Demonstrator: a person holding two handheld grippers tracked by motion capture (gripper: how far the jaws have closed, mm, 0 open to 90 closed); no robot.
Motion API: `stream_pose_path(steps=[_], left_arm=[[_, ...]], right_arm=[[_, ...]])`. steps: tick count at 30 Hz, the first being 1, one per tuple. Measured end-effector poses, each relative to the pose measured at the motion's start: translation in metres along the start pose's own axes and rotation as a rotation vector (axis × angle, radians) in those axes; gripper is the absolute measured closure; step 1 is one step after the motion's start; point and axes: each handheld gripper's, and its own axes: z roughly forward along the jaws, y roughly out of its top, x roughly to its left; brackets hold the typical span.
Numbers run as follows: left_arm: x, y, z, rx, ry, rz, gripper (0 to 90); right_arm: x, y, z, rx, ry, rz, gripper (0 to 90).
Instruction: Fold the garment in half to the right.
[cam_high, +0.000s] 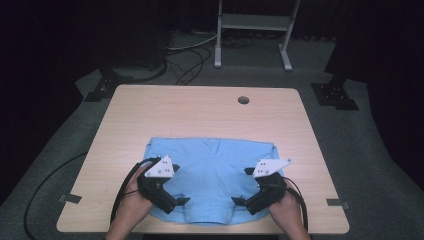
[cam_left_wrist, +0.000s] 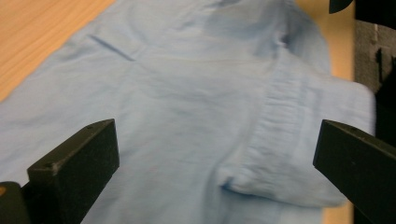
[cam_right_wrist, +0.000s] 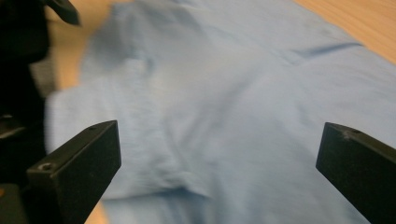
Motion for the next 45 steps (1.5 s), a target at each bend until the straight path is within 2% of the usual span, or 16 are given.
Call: stream_pose_path(steps=[2,4,9,11,13,17,19,21,32,37,45], left_arm=[[0.012,-0.002,0.003,0.010,0.035,-0.017,0.0],[0.024,-0.005,0.006,0.026,0.052,-0.033,0.0],[0.049,-0.018,0.018,0.086,0.109,-0.084,0.0],[0.054,-0.023,0.023,0.127,0.129,-0.091,0.0],[0.058,-0.028,0.027,0.146,0.138,-0.106,0.0],[0.060,-0.034,0.033,0.204,0.147,-0.117,0.0],[0.060,-0.035,0.036,0.220,0.143,-0.118,0.0],[0.060,-0.036,0.039,0.234,0.141,-0.123,0.0],[0.047,-0.033,0.043,0.243,0.130,-0.123,0.0],[0.037,-0.030,0.045,0.253,0.119,-0.113,0.0],[0.016,-0.031,0.044,0.243,0.112,-0.104,0.0]], right_arm=[[-0.011,-0.001,0.001,0.004,-0.048,0.013,0.0],[-0.022,-0.003,0.004,0.011,-0.082,0.029,0.0],[-0.045,-0.008,0.016,0.064,-0.173,0.040,0.0],[-0.051,-0.011,0.021,0.093,-0.200,0.044,0.0],[-0.056,-0.013,0.026,0.128,-0.223,0.046,0.0],[-0.062,-0.018,0.033,0.191,-0.240,0.062,0.0],[-0.063,-0.020,0.034,0.213,-0.238,0.079,0.0],[-0.066,-0.023,0.037,0.256,-0.218,0.109,0.0],[-0.065,-0.027,0.032,0.264,-0.215,0.112,0.0],[-0.062,-0.033,0.025,0.266,-0.215,0.112,0.0],[-0.054,-0.043,0.014,0.258,-0.222,0.119,0.0]])
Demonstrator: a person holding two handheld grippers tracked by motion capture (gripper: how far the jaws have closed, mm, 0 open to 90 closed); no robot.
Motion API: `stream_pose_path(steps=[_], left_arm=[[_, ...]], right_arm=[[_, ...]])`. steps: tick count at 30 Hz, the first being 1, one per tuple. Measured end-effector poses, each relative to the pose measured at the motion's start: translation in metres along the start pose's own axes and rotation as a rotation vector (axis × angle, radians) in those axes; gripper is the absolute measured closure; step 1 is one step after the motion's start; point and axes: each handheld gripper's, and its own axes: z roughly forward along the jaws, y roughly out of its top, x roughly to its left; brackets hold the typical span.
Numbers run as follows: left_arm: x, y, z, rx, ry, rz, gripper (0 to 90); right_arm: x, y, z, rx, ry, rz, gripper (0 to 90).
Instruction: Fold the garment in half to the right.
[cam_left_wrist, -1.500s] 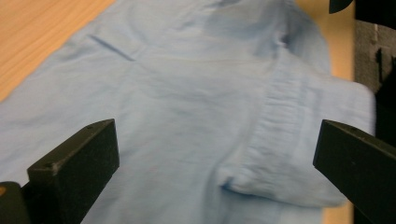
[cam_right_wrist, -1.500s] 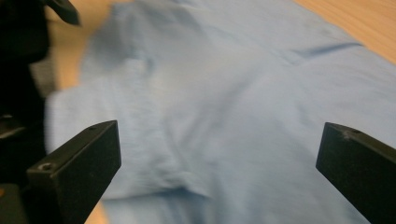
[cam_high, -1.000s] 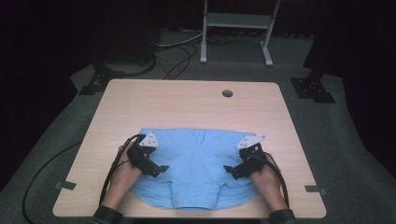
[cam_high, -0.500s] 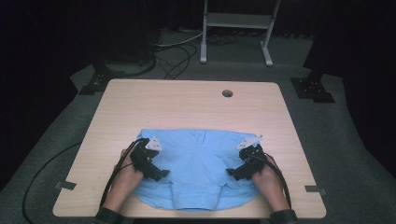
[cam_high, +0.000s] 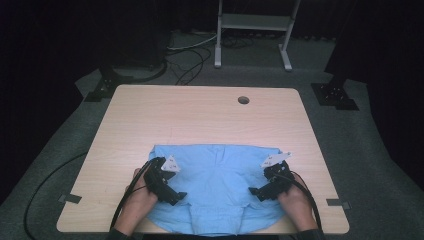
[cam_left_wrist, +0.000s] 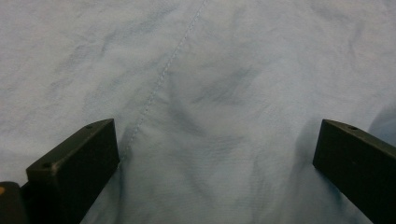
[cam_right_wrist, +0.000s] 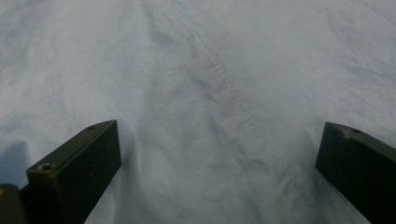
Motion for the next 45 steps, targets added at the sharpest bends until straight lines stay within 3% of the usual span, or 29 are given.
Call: stream_pose_path(steps=[4,7,10,12,14,16,17,18,20,23,29,32,40,42,45], left_arm=[[-0.003,-0.002,-0.002,-0.024,-0.009,-0.021,0.0],[0.008,-0.006,-0.013,-0.083,-0.062,-0.098,0.0],[0.020,-0.015,-0.029,-0.116,-0.020,-0.145,0.0],[0.030,-0.023,-0.038,-0.150,-0.027,-0.187,0.0],[0.041,-0.031,-0.044,-0.151,-0.028,-0.242,0.0],[0.049,-0.038,-0.047,-0.126,-0.001,-0.269,0.0],[0.052,-0.042,-0.047,-0.115,0.020,-0.272,0.7],[0.053,-0.044,-0.046,-0.101,0.052,-0.276,8.0],[0.056,-0.048,-0.043,-0.075,0.084,-0.271,8.5],[0.059,-0.052,-0.041,-0.090,0.092,-0.286,8.4],[0.060,-0.052,-0.036,-0.086,0.107,-0.272,7.0],[0.063,-0.052,-0.034,-0.098,0.126,-0.302,1.8],[0.061,-0.056,-0.033,-0.115,0.135,-0.265,1.7],[0.058,-0.055,-0.033,-0.109,0.145,-0.251,2.6],[0.055,-0.055,-0.036,-0.122,0.132,-0.219,17.7]], right_arm=[[0.003,-0.005,-0.003,-0.005,-0.001,0.003,0.0],[0.003,-0.006,-0.004,-0.006,-0.001,0.005,0.0],[0.003,-0.006,-0.004,-0.010,-0.001,0.001,0.0],[0.003,-0.007,-0.004,-0.010,-0.001,0.003,0.0],[0.003,-0.007,-0.004,-0.011,-0.001,0.003,0.0],[0.003,-0.007,-0.004,-0.012,-0.002,0.002,0.0],[0.003,-0.007,-0.004,-0.012,-0.002,0.002,0.0],[0.003,-0.007,-0.004,-0.013,-0.002,0.001,0.0],[0.003,-0.007,-0.004,-0.014,-0.001,0.001,0.0],[0.003,-0.007,-0.004,-0.017,-0.002,-0.001,0.0],[0.003,-0.008,-0.004,-0.020,-0.001,0.002,0.0],[0.003,-0.008,-0.004,-0.020,-0.001,0.002,0.0],[0.003,-0.008,-0.004,-0.021,-0.001,0.003,0.0],[0.003,-0.008,-0.004,-0.021,-0.001,0.003,0.0],[0.003,-0.008,-0.004,-0.021,-0.001,0.004,0.0]])
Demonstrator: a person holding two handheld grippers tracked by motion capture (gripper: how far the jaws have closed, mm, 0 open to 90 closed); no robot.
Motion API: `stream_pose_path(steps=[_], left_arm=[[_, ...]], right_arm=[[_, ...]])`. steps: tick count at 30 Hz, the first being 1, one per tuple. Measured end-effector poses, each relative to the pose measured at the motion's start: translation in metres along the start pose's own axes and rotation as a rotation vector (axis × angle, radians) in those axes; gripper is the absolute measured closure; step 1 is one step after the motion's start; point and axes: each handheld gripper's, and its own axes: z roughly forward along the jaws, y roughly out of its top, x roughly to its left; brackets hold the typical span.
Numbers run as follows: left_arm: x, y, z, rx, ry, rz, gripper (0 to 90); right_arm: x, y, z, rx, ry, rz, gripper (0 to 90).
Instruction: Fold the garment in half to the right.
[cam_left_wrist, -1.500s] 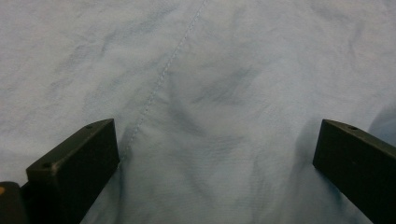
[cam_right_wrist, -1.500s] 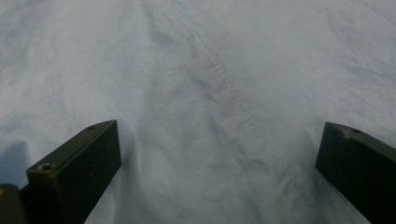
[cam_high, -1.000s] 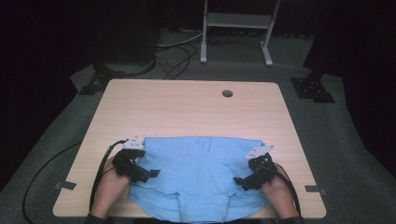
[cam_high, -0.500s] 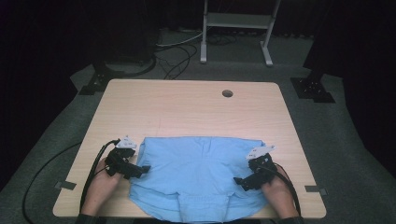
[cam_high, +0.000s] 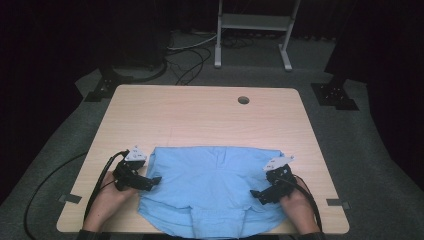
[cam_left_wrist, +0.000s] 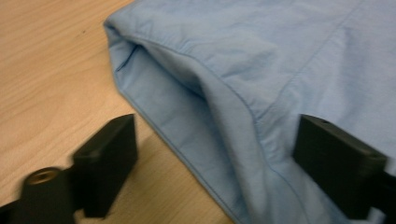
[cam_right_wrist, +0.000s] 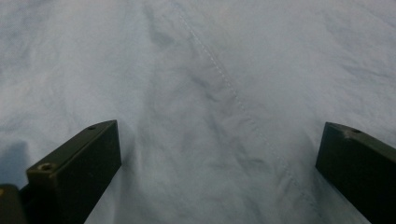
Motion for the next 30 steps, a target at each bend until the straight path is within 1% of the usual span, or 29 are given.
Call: stream_pose_path(steps=[2,3,4,5,6,7,8,9,11,15,16,21,24,30], left_arm=[[-0.001,-0.001,-0.003,-0.013,-0.015,0.016,28.5],[-0.001,-0.002,-0.004,-0.020,-0.021,0.016,35.7],[0.000,-0.003,-0.005,-0.019,-0.023,0.015,39.4],[0.000,-0.003,-0.005,-0.023,-0.027,0.017,40.9],[0.001,-0.003,-0.006,-0.030,-0.039,0.022,44.6],[0.000,-0.003,-0.005,-0.035,-0.047,0.025,50.2],[-0.001,-0.003,-0.005,-0.034,-0.052,0.038,54.4],[-0.002,-0.003,-0.005,-0.034,-0.060,0.041,57.7],[-0.002,-0.002,-0.005,-0.031,-0.083,0.051,66.3],[0.000,-0.002,-0.004,-0.037,-0.140,0.050,81.4],[-0.001,-0.002,-0.004,-0.039,-0.137,0.060,84.3],[-0.001,-0.003,-0.004,-0.050,-0.137,0.085,86.1],[0.000,-0.002,-0.006,-0.066,-0.140,0.096,86.4],[-0.001,0.005,-0.018,-0.140,-0.151,0.101,86.5]], right_arm=[[0.000,0.000,0.000,0.000,0.000,0.000,0.0],[0.000,0.000,0.000,0.000,0.000,0.000,0.0],[0.000,0.000,0.000,0.000,0.000,0.000,0.0],[0.000,0.000,0.000,0.000,-0.001,0.000,0.0],[0.000,0.000,0.000,0.000,-0.001,0.001,0.0],[0.000,0.000,0.000,-0.001,-0.002,0.001,0.0],[0.001,0.000,0.000,-0.001,-0.003,0.002,0.0],[0.001,0.000,0.000,0.000,-0.003,0.003,0.0],[0.001,0.001,0.000,0.001,-0.004,0.003,0.0],[0.001,0.001,0.000,0.006,-0.003,0.002,0.0],[0.001,0.001,0.000,0.006,-0.003,0.001,0.0],[0.000,0.001,0.000,0.007,0.000,0.000,0.0],[0.000,0.002,0.001,0.008,0.004,-0.003,0.0],[-0.002,0.006,0.003,0.014,0.015,-0.023,0.0]])
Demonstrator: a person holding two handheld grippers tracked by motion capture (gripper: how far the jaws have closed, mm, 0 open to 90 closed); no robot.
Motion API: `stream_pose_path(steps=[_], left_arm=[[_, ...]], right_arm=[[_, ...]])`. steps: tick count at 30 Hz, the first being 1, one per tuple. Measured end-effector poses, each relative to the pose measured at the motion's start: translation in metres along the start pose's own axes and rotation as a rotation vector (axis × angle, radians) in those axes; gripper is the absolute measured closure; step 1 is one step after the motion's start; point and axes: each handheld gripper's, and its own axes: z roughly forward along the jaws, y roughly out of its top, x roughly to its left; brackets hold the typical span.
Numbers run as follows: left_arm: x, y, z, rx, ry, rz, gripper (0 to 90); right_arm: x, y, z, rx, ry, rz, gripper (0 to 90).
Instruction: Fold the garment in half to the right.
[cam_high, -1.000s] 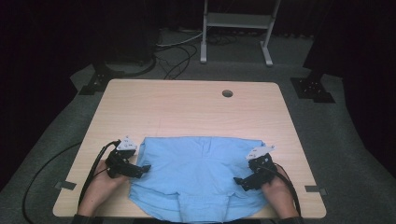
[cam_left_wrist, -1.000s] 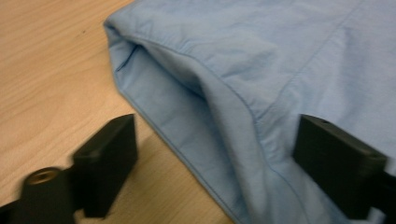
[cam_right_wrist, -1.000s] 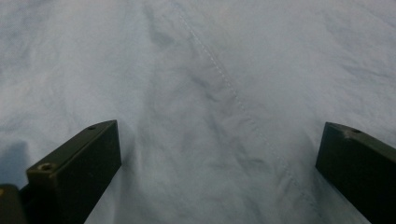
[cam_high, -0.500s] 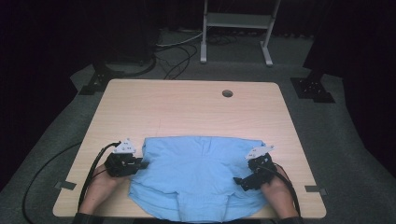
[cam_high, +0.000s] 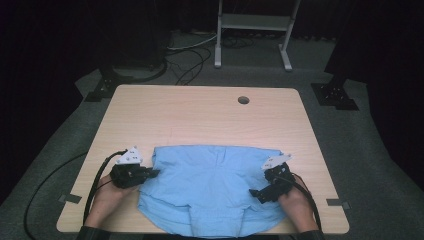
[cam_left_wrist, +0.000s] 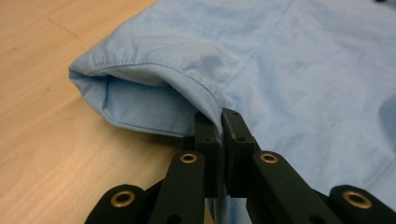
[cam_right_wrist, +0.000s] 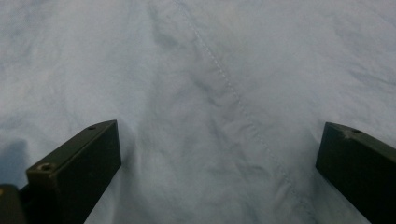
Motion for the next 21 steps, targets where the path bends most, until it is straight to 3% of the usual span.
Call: stream_pose_path(steps=[11,21], left_arm=[[-0.015,0.044,-0.011,-0.123,-0.063,0.073,86.5],[-0.034,0.096,0.000,-0.166,-0.098,0.177,86.5]], right_arm=[[0.003,0.015,0.011,-0.002,0.009,-0.013,0.0],[0.021,0.043,0.032,-0.007,0.021,-0.030,0.0]])
